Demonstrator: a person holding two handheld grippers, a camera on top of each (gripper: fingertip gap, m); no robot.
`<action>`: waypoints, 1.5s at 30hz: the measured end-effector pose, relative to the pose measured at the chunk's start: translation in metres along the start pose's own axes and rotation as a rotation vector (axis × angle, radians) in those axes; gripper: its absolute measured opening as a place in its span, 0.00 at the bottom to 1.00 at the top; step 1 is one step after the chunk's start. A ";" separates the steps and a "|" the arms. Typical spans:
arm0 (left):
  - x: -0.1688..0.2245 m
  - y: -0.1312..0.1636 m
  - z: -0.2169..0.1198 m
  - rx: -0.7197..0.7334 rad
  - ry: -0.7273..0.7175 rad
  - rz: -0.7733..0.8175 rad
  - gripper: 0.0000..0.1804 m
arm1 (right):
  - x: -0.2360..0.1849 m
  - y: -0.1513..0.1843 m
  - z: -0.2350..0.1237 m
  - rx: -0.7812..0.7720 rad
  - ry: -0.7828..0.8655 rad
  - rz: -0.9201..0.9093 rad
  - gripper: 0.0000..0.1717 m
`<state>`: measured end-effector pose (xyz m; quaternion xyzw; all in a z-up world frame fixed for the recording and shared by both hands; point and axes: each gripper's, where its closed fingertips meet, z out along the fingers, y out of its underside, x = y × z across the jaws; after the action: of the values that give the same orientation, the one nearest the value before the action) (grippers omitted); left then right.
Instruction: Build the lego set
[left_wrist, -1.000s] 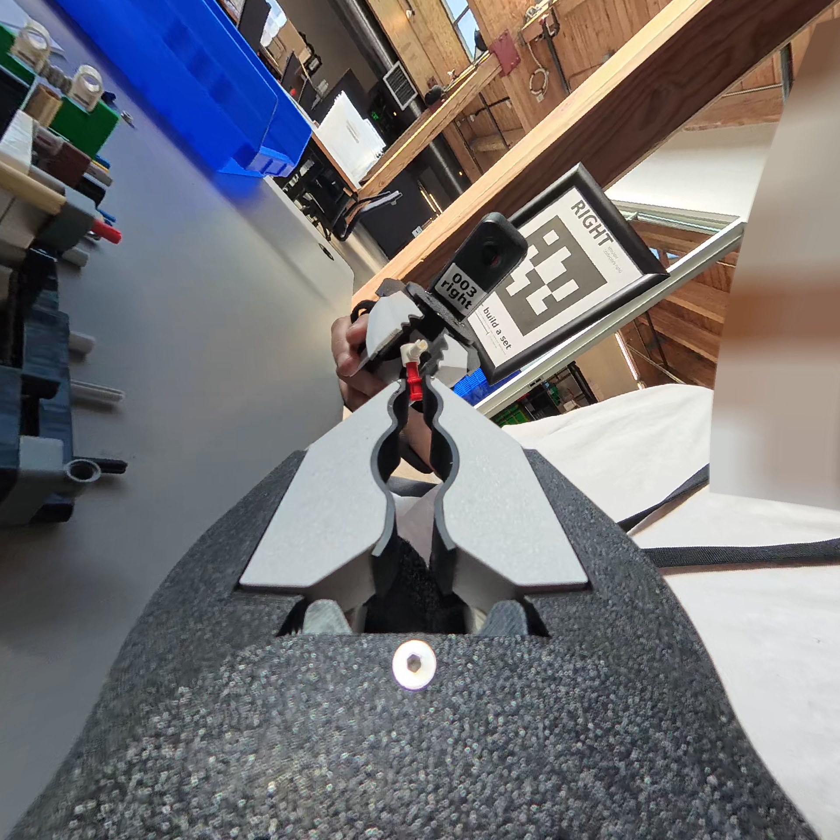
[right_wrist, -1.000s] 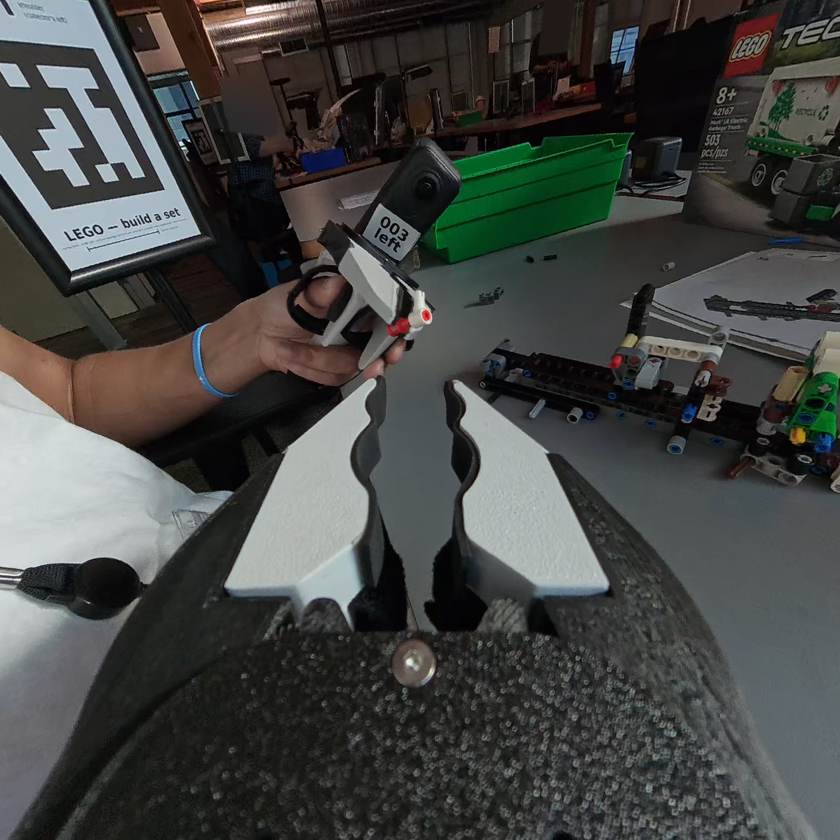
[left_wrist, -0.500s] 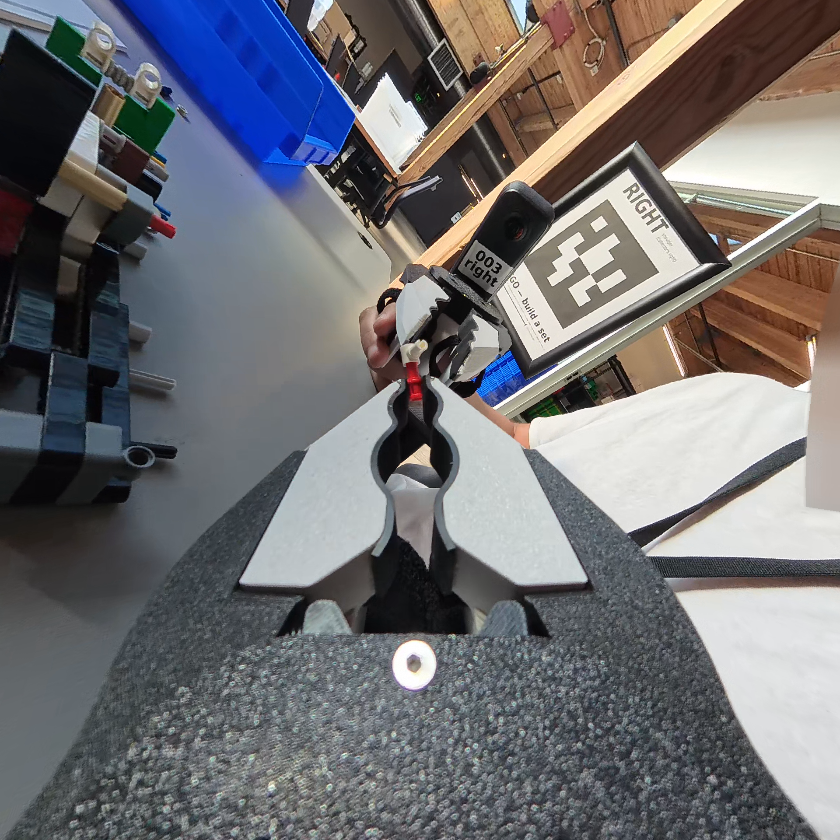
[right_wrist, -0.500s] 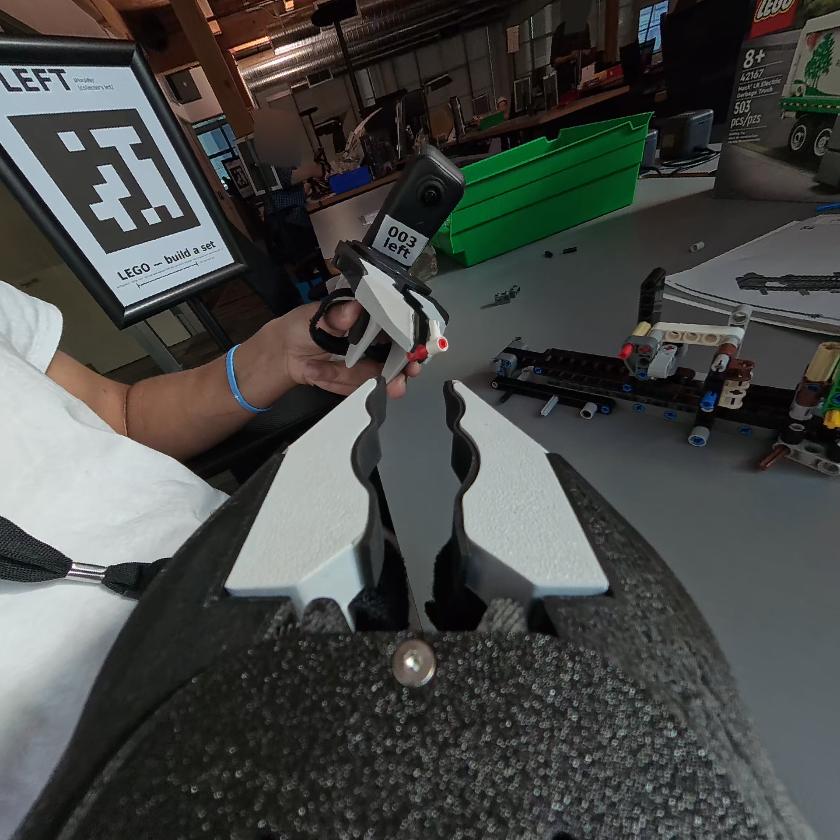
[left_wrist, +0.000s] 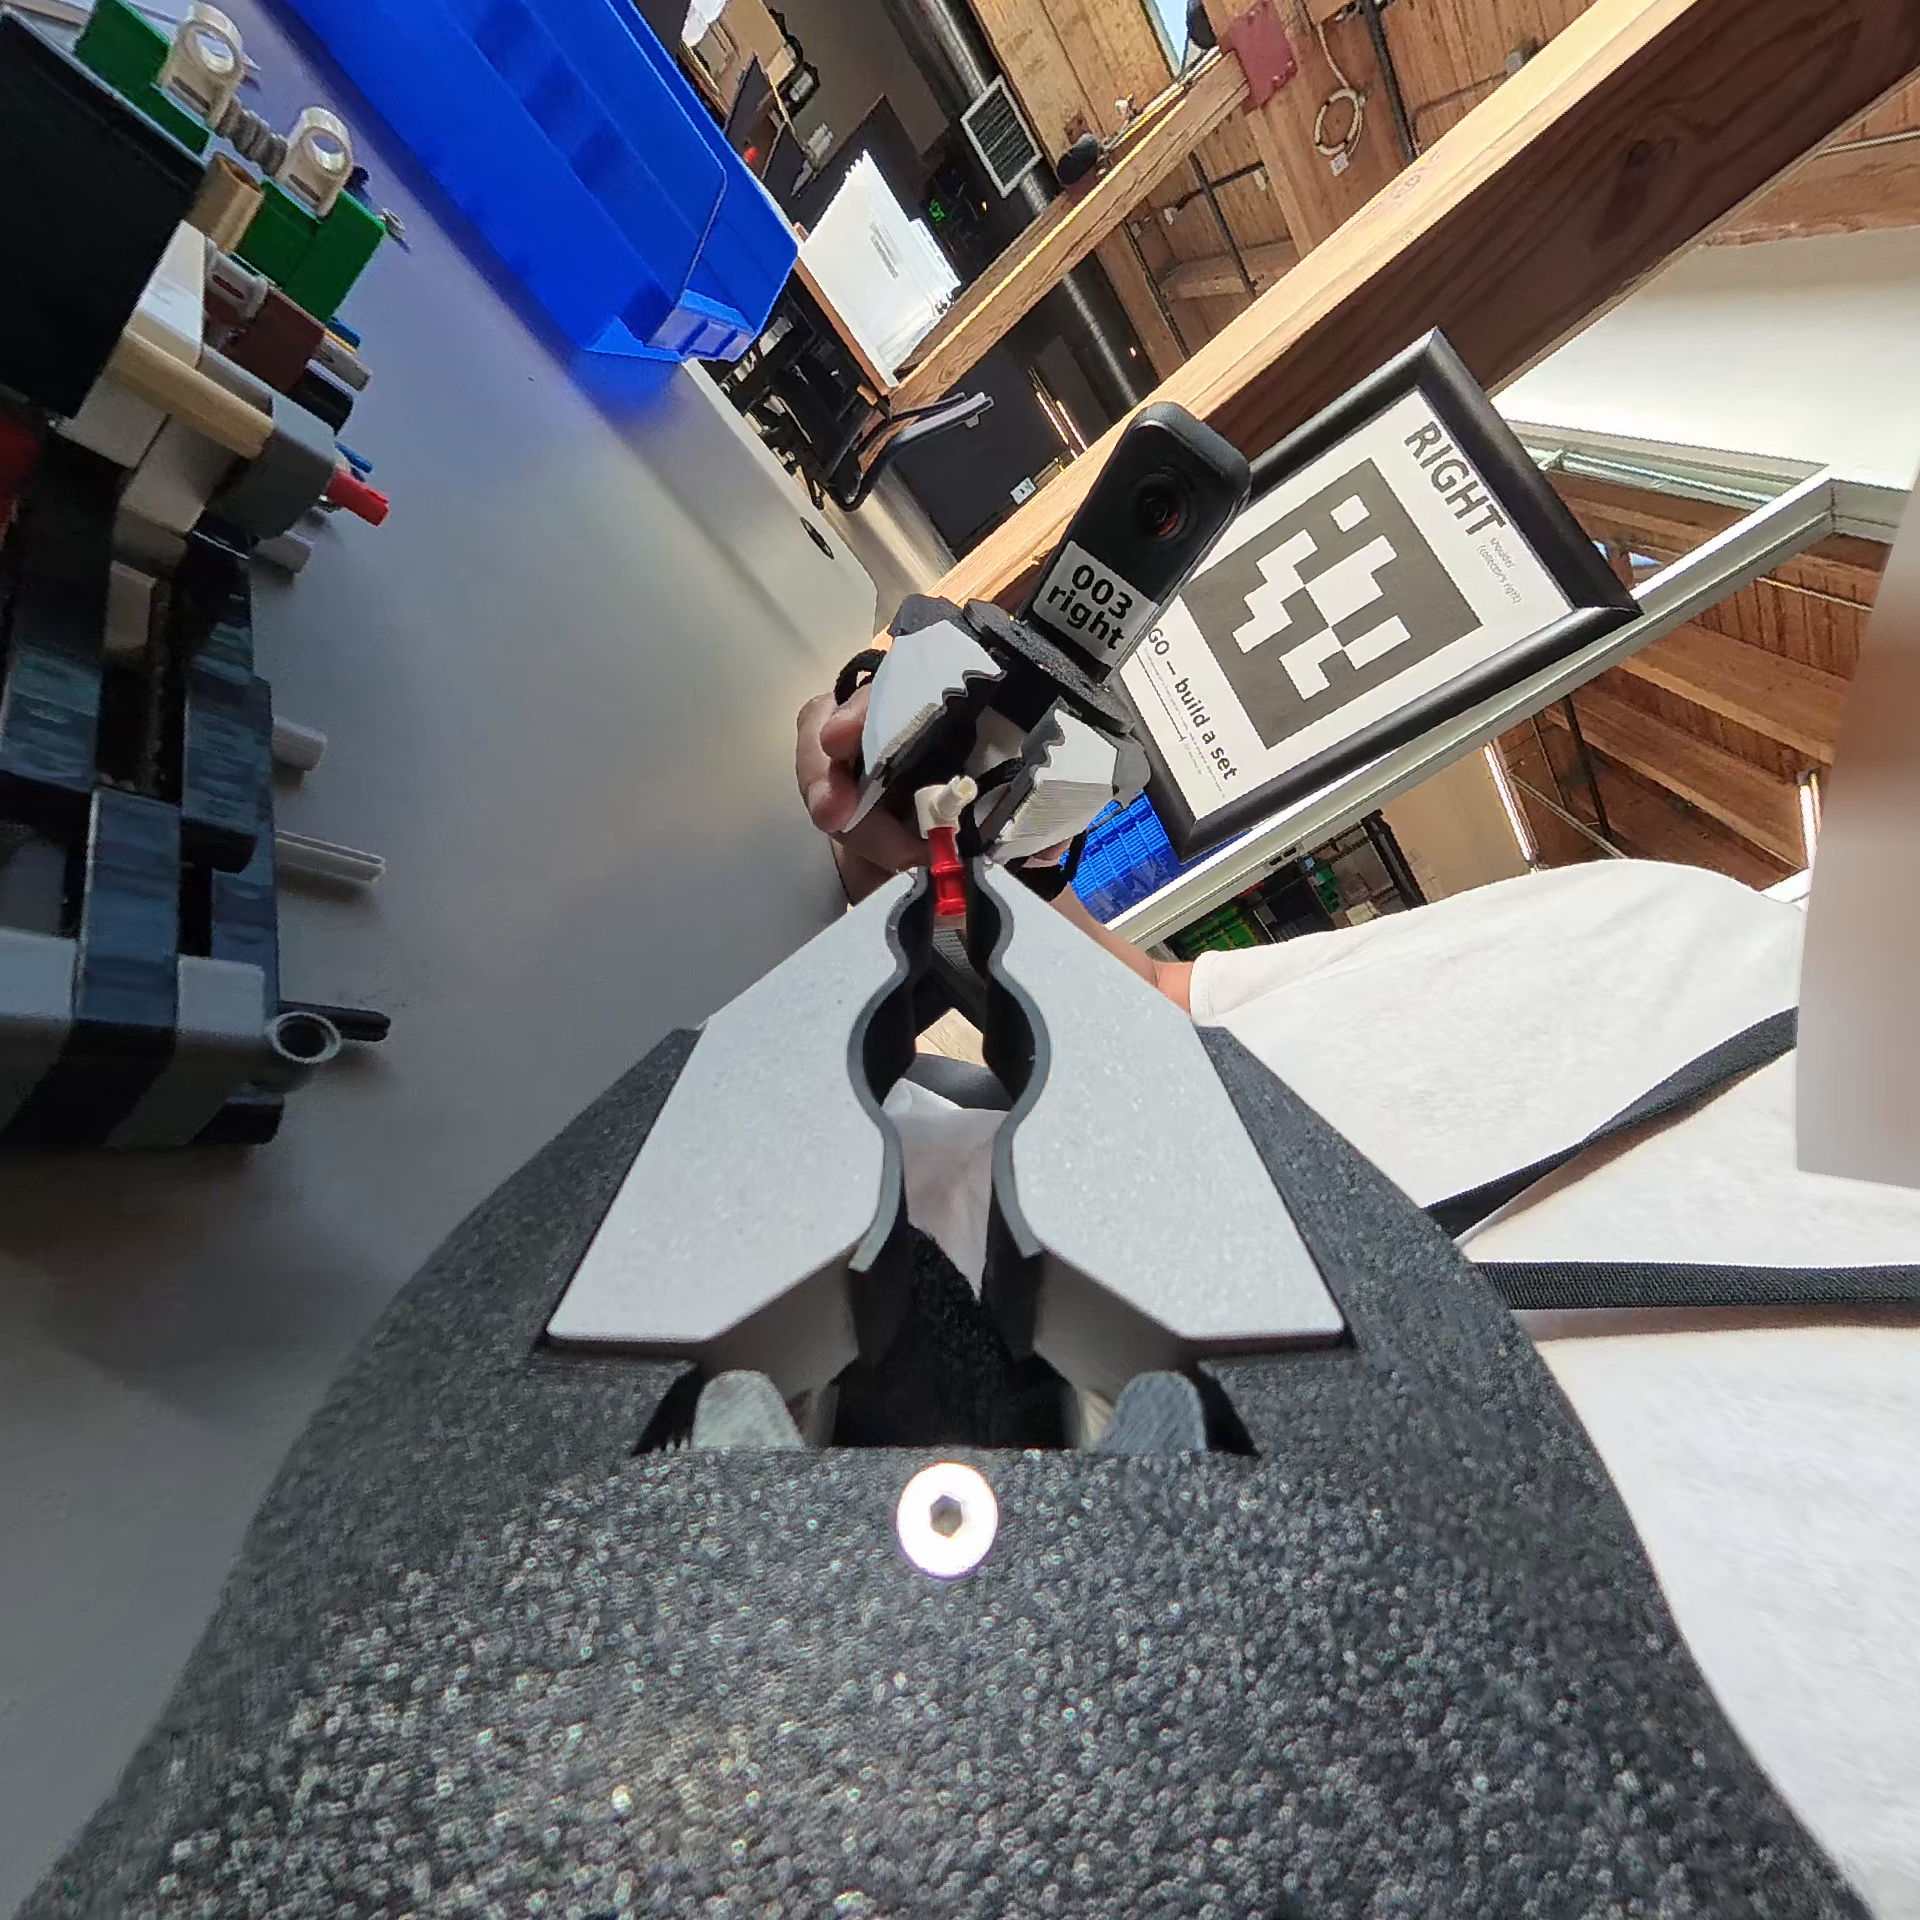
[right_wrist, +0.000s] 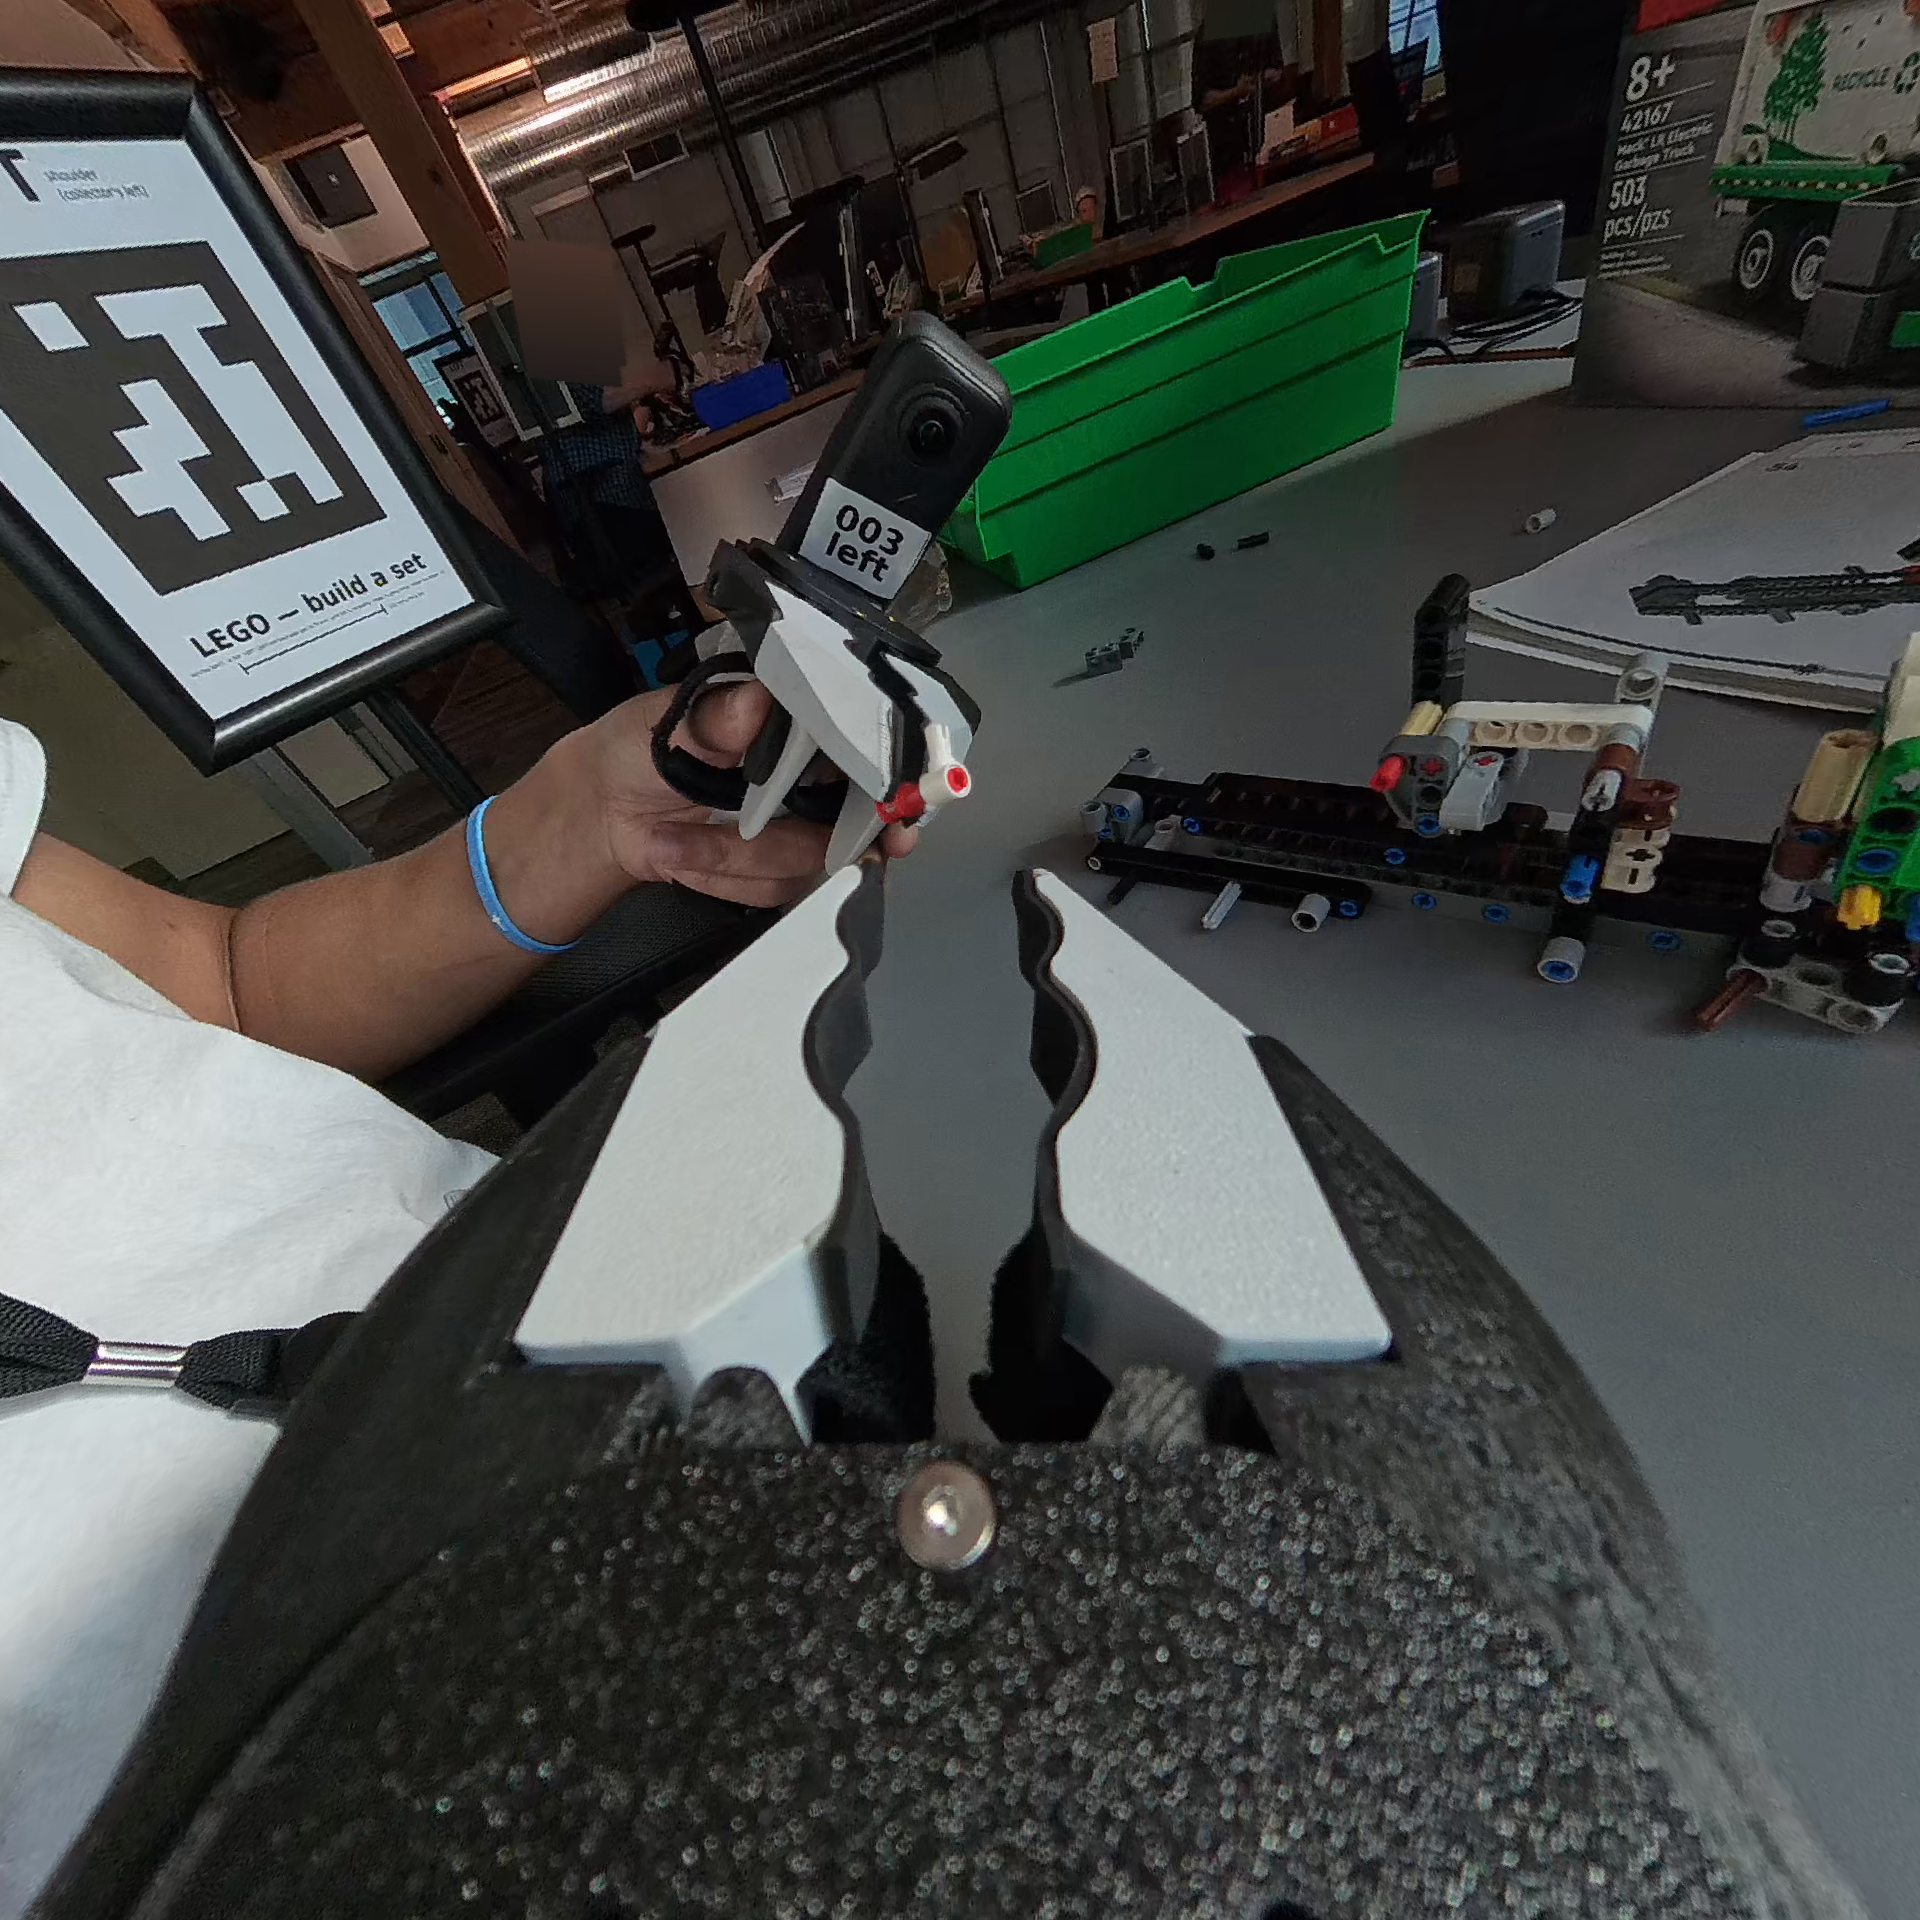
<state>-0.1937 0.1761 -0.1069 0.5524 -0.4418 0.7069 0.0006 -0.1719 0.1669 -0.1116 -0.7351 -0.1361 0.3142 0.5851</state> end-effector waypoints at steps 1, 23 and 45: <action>0.000 0.001 0.000 -0.004 0.002 0.001 0.01 | 0.000 0.000 0.000 0.001 0.001 0.001 0.14; 0.000 0.002 0.001 -0.010 -0.003 0.009 0.01 | -0.003 0.007 0.002 -0.042 -0.013 -0.010 0.14; -0.001 0.002 0.001 -0.013 -0.009 0.003 0.01 | -0.003 0.008 0.002 -0.048 -0.014 -0.008 0.14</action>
<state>-0.1939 0.1744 -0.1089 0.5549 -0.4471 0.7016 0.0014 -0.1769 0.1650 -0.1183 -0.7462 -0.1508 0.3137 0.5675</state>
